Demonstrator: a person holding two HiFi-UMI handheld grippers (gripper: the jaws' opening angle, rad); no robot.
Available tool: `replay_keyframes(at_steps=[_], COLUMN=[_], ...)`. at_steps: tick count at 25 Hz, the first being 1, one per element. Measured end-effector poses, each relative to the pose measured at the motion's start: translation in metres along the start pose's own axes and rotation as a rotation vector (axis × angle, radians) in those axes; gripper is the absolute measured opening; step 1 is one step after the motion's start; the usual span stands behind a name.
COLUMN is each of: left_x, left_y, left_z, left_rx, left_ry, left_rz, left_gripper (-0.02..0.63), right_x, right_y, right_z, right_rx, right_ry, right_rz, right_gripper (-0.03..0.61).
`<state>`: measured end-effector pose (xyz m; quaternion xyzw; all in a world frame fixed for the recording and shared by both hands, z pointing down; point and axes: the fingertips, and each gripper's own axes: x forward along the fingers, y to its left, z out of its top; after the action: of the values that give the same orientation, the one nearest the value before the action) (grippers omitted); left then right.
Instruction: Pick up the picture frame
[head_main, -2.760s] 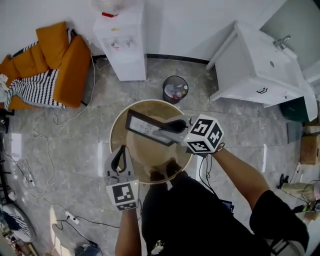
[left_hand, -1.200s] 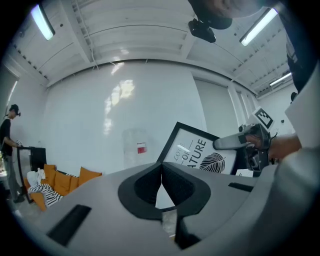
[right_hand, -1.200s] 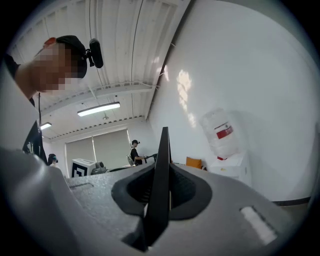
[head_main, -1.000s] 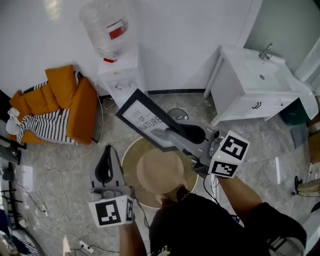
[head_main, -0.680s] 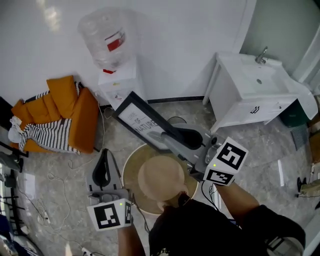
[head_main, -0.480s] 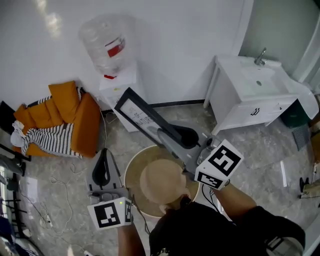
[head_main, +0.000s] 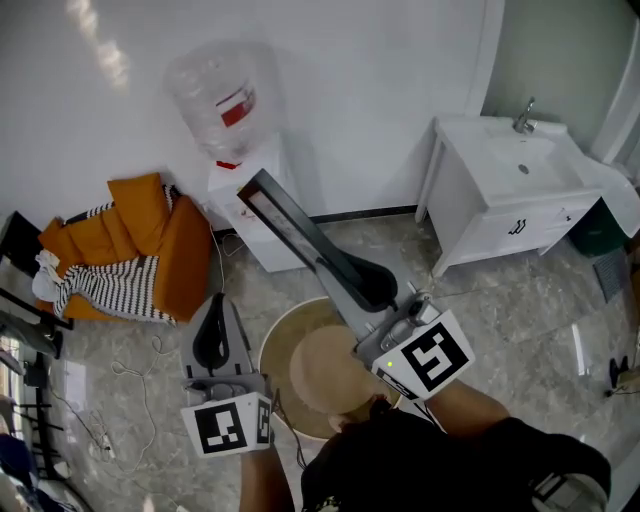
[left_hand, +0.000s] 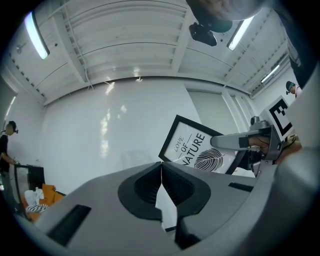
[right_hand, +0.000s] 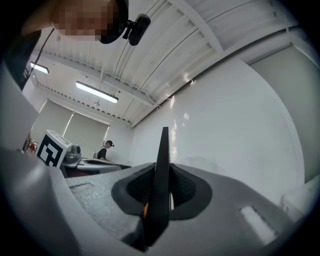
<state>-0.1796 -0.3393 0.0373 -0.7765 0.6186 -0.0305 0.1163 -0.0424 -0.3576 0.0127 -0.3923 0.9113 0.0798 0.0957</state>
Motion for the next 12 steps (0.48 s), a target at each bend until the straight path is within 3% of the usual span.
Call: replay_keyframes(at_steps=[12], left_x=[0.0035], left_y=[-0.0005], left_z=[0.0028], left_rx=[-0.007], left_ry=[-0.016], left_rz=[-0.004], left_gripper=[0.017], right_x=[0.0020], right_y=[0.0032], right_z=[0.0051], right_rx=[-0.031], right_ry=[-0.067], right_rz=[-0.027], right_gripper=[0.055])
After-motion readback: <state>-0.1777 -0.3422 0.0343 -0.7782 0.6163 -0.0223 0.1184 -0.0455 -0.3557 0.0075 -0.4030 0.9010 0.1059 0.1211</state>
